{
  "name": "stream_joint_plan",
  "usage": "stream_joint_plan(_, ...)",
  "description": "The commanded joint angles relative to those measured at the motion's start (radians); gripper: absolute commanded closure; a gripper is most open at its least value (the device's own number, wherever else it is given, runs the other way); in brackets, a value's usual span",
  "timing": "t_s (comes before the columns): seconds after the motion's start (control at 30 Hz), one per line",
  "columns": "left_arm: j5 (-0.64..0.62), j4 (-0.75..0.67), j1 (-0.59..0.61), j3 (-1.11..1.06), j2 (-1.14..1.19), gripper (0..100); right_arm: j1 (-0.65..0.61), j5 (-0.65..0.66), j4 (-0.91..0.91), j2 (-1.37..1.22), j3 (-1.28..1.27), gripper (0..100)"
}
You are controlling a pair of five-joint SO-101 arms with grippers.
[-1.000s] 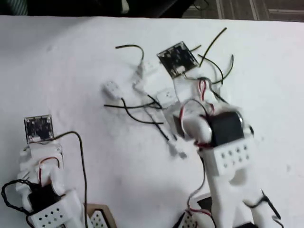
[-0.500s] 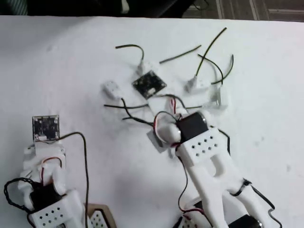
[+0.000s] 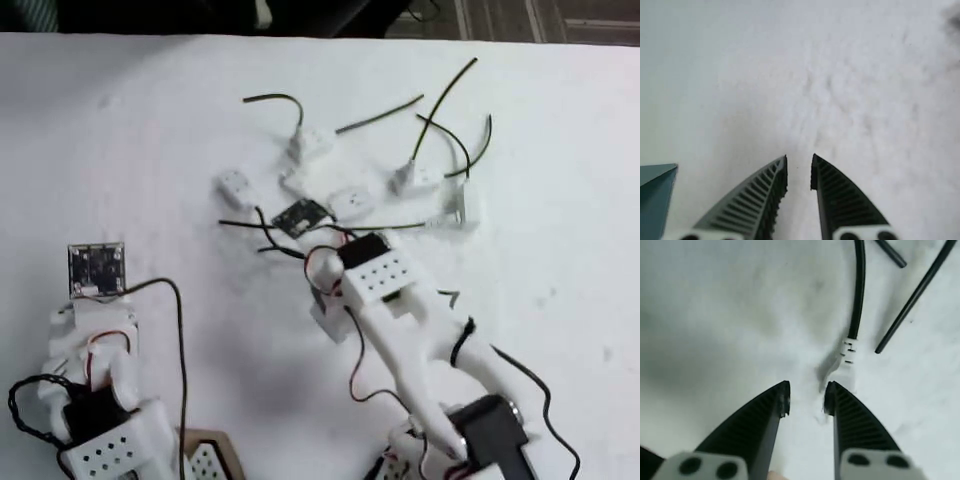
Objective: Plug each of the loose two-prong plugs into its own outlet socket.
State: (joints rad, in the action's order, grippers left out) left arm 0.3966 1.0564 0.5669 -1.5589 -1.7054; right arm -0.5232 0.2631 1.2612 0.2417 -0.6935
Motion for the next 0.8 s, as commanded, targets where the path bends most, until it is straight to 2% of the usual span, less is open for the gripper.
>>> stream_joint_plan(0.0, 0.009, -0.021, -0.008, 0.003, -0.007, 90, 0.068, 0.006, -0.050, -0.025, 0.005, 87.8)
stream_joint_plan(0.3, 0.009, -0.021, -0.008, 0.003, -0.007, 90, 0.162, 0.006, -0.114, -0.067, 0.005, 87.8)
stream_joint_plan(0.77, 0.009, -0.021, -0.008, 0.003, -0.007, 90, 0.179, 0.006, -0.197, -0.275, 0.006, 87.9)
